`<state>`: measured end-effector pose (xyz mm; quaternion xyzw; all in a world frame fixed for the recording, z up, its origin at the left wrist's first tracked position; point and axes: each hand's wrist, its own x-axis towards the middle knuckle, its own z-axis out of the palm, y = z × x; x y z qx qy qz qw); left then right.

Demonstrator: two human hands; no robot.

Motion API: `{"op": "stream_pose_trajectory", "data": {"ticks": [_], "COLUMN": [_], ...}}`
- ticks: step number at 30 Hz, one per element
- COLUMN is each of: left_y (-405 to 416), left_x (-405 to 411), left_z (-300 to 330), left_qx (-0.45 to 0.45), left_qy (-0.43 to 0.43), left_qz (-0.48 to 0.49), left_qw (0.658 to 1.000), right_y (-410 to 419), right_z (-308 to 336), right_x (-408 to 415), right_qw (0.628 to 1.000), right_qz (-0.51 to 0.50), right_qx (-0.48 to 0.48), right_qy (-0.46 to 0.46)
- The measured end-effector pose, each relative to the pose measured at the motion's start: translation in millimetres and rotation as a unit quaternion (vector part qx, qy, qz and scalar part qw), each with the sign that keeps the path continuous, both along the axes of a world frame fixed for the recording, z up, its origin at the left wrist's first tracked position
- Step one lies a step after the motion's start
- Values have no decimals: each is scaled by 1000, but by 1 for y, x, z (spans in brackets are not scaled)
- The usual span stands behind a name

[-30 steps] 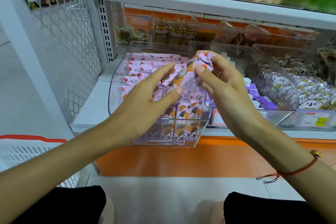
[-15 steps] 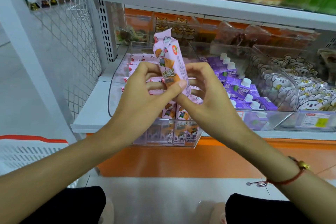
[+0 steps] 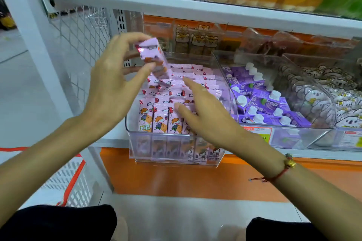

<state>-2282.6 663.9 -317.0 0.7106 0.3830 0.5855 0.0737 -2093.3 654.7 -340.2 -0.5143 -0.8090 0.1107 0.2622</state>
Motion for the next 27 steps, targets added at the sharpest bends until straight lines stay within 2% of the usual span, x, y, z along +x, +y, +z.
{"op": "stream_pose_trajectory", "data": {"ticks": [3,6,9,12,15,17,18,19,21,24,27], "left_y": [14,23,30,41,55,60,61,59,48,15,-10], "left_x": [-14,-17,-16,-13,-7,-4,-3,-4,-10,-20,-19], "left_z": [-6,-4,5,24,40,41,39,37,27,2,-23], "left_qx": [1,-30,-63,-109,-169,-215,-215,-198,-140,-89,-139], "left_qy": [134,231,334,429,533,564,560,540,452,266,122], "left_qz": [40,83,113,161,181,179,180,185,194,176,131], "left_qw": [990,969,934,882,809,777,779,797,860,944,974], "right_y": [0,1,0,0,1,1,1,1,2,11,29], "right_z": [-8,-8,-9,-10,-9,-10,-10,-10,-8,1,11], "right_x": [-1,2,4,4,5,5,6,6,4,-2,-19], "right_qw": [995,995,995,995,995,995,995,995,995,994,995], "right_qz": [19,14,21,26,27,29,31,33,35,37,48], "right_qx": [12,21,16,16,22,23,24,26,35,71,71], "right_qy": [-95,-97,-96,-92,-89,-89,-89,-88,-89,-80,-55]}}
